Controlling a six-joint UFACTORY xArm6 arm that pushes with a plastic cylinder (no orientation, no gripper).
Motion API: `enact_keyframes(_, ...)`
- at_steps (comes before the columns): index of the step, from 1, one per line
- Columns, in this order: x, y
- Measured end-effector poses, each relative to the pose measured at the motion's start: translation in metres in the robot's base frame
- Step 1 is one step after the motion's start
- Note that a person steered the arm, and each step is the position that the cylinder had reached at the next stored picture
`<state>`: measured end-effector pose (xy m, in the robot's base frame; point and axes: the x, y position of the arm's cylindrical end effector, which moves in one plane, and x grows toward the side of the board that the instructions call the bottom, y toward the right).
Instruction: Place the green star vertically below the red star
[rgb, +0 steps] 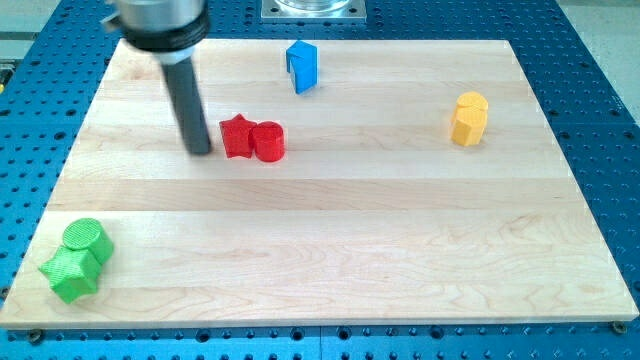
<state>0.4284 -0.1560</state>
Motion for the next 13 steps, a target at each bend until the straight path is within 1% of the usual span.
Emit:
enact_keyframes(1, 0.006, -0.046)
enact_keyframes(2, 0.052, -0.148)
enact_keyframes(3, 0.075, -0.148)
enact_keyframes(4, 0.168, -0.142)
enact_keyframes(5, 0.189, -0.117)
enact_keyframes(6, 0.176, -0.082)
enact_keyframes(7, 0.148, -0.064)
enact_keyframes(8, 0.112, -0.048)
enact_keyframes(9, 0.07, -0.02)
enact_keyframes(10, 0.081, -0.052)
enact_keyframes(11, 0.059, -0.04)
enact_keyframes(12, 0.043, 0.017)
enact_keyframes(13, 0.043, 0.064)
